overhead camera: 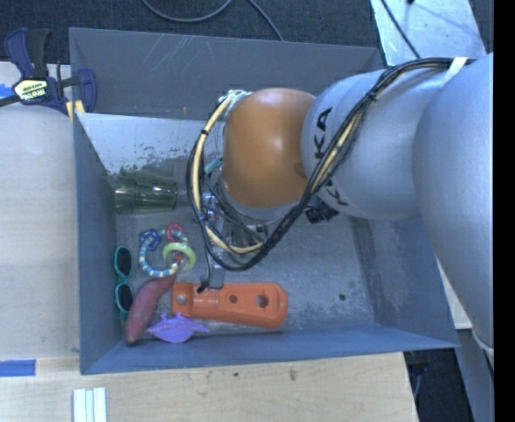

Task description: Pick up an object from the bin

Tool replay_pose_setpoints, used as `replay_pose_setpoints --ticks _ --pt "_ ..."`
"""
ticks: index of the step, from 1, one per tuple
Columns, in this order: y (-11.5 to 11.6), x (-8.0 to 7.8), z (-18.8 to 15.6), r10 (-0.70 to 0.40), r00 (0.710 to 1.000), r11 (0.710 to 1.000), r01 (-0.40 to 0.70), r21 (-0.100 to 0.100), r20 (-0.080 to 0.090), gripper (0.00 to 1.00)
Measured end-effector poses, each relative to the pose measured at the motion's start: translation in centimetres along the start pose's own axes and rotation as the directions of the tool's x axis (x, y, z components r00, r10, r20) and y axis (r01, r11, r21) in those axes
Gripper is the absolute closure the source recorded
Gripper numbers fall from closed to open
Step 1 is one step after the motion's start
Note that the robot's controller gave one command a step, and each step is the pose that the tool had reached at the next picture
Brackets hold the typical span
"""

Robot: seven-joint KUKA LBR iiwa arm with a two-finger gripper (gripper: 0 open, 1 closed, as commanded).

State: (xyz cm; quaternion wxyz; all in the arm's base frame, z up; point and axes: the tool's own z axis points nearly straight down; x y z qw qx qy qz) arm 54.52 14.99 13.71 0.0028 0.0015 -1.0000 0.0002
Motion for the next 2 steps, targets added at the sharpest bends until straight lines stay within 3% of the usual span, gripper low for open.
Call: replay_pose_setpoints --ticks 1,2 --pt "-0.1 -0.2 -0.5 0.003 1.000 1.000 -0.003 -0.001 0.008 0.00" --pt "-0.9 4.0 6.2 0.016 1.000 1.000 -0.016 -0.003 0.008 0.00"
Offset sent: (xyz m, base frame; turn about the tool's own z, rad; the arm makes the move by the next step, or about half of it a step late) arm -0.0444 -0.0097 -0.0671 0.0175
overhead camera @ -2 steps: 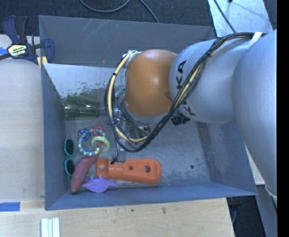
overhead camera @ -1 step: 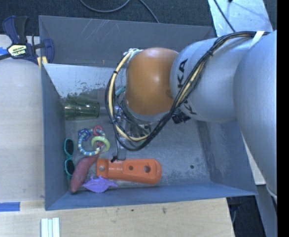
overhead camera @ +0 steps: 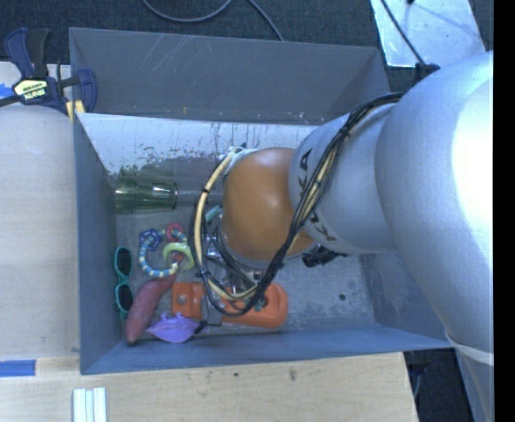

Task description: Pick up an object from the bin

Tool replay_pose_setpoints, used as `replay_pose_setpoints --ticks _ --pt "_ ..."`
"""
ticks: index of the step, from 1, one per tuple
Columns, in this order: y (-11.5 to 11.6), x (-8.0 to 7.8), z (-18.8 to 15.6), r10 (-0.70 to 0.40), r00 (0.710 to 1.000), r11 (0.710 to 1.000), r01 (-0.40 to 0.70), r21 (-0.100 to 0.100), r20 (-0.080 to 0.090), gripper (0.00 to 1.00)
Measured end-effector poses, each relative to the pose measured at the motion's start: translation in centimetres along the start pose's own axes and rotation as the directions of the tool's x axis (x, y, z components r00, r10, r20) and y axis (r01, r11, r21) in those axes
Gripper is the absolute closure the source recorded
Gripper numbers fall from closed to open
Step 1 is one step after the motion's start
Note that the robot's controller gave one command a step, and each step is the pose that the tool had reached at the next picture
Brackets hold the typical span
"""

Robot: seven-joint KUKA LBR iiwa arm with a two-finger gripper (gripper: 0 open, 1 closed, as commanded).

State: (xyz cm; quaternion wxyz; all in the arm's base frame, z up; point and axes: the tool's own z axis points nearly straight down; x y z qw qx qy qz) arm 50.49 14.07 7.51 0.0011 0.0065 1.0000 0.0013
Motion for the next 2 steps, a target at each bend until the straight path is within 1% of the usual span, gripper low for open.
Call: replay_pose_setpoints --ticks 1,2 --pt "0.1 0.8 -1.0 0.003 1.000 1.000 -0.003 0.001 -0.003 0.00" --pt "0.1 0.5 -2.9 0.004 1.000 1.000 -0.004 0.000 0.004 0.00"
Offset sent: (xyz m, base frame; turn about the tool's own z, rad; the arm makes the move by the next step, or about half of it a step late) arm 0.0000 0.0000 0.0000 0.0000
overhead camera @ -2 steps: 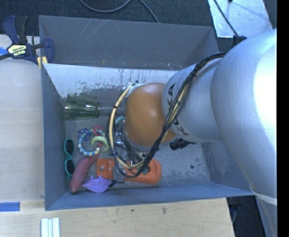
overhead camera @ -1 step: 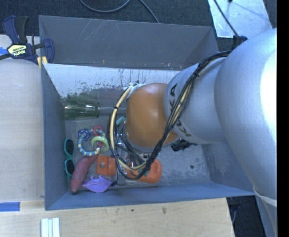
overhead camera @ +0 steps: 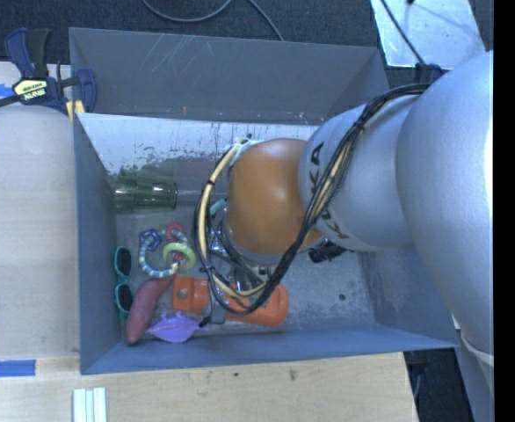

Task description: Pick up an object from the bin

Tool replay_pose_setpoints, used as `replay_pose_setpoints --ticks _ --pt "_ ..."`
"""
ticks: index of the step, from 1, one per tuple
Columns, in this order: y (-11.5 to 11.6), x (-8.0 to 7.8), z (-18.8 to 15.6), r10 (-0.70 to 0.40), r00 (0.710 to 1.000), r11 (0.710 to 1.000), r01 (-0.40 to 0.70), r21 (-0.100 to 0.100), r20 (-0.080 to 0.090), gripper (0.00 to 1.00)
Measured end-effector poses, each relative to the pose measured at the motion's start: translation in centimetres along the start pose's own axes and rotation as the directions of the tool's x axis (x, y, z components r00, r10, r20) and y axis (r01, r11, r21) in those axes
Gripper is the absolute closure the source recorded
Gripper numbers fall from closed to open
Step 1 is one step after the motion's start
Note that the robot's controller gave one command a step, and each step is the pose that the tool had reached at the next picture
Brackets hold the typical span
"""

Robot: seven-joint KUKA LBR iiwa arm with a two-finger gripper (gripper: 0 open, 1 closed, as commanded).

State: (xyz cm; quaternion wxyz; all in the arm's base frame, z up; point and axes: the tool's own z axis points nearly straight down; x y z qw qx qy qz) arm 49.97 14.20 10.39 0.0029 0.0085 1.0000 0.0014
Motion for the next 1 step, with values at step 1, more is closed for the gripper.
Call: replay_pose_setpoints --ticks 1 --pt "-1.54 -0.09 2.28 0.223 0.975 0.975 -0.223 0.003 -0.006 0.00"
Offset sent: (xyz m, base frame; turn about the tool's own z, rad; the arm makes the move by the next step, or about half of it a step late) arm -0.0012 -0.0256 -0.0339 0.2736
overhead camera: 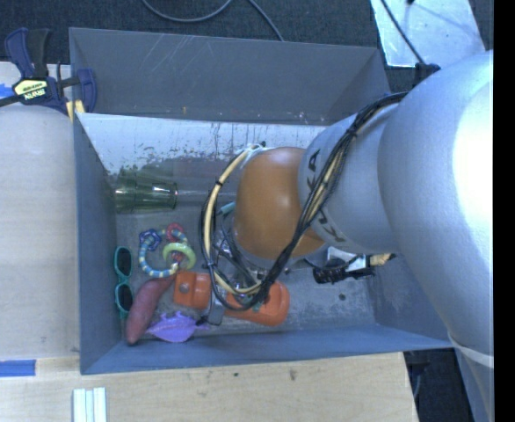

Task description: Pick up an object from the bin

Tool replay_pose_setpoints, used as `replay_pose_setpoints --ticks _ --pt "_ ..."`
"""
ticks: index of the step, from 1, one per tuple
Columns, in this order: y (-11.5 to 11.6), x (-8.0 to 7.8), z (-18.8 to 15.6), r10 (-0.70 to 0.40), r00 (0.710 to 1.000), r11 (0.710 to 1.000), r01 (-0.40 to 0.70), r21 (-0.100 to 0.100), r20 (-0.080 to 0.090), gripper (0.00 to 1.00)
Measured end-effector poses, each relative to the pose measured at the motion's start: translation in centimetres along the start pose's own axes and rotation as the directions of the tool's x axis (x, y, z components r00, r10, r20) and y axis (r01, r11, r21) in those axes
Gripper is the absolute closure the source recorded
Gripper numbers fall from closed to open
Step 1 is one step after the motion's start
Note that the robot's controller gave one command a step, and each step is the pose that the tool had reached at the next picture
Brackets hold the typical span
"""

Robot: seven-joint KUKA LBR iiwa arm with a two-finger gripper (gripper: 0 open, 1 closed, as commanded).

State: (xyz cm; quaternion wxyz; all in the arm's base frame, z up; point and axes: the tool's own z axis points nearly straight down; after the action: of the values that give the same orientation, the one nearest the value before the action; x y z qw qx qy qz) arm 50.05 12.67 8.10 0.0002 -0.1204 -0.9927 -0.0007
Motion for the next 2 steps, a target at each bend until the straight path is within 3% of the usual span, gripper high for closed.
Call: replay_pose_setpoints --ticks 1,2 --pt "-1.01 -0.13 1.04 0.049 0.999 0.999 -0.049 -0.005 0.008 1.00" --pt "-1.01 -0.13 1.04 0.049 0.999 0.999 -0.049 -0.005 0.008 1.00"
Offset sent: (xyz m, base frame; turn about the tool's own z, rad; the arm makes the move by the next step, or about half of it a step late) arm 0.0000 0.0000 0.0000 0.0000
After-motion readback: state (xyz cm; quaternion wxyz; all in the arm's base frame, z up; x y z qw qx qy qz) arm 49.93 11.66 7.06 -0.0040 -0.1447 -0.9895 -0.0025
